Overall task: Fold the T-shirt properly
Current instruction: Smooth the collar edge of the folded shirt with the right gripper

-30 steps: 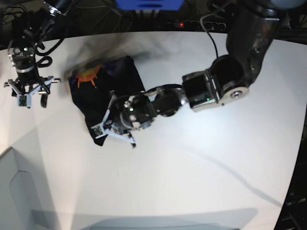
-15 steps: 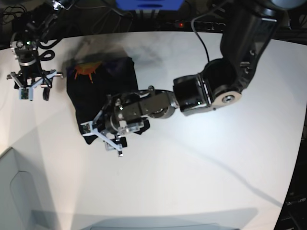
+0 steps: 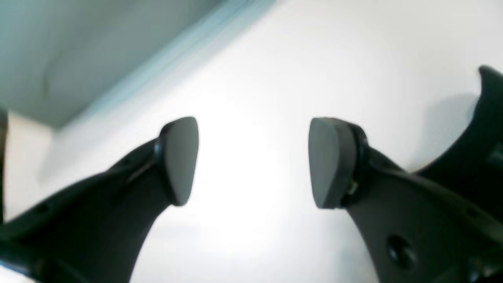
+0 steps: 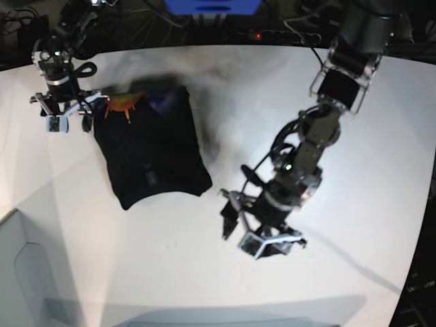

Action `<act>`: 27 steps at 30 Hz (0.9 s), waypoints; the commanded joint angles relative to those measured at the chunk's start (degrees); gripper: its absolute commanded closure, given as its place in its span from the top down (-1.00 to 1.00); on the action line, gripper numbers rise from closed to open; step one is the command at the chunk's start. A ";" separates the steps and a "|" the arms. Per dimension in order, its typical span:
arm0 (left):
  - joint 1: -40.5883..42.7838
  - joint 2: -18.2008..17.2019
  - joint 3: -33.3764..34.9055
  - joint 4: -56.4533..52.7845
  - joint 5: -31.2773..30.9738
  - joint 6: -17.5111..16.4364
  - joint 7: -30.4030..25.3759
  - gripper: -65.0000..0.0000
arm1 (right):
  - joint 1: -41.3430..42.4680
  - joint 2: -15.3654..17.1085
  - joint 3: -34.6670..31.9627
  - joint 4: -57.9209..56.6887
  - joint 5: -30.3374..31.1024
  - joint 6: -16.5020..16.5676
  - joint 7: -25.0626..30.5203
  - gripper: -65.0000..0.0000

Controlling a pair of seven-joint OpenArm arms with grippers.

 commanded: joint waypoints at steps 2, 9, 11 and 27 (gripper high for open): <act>4.25 -2.32 -6.74 4.23 -0.59 -0.06 -1.29 0.30 | -0.32 0.19 -0.89 1.97 0.82 0.17 1.49 0.04; 22.18 -3.29 -26.78 7.84 -0.77 -0.15 -1.29 0.30 | -3.92 -0.69 -5.91 2.15 0.82 0.17 1.49 0.04; 25.43 -3.20 -30.21 7.66 -0.77 -0.15 -1.29 0.30 | -5.06 -0.69 -6.87 2.15 0.82 0.17 1.49 0.04; 39.24 1.64 -38.83 9.07 -0.77 -0.15 -1.29 0.30 | -4.36 -0.60 -11.53 12.61 9.43 0.17 1.49 -0.05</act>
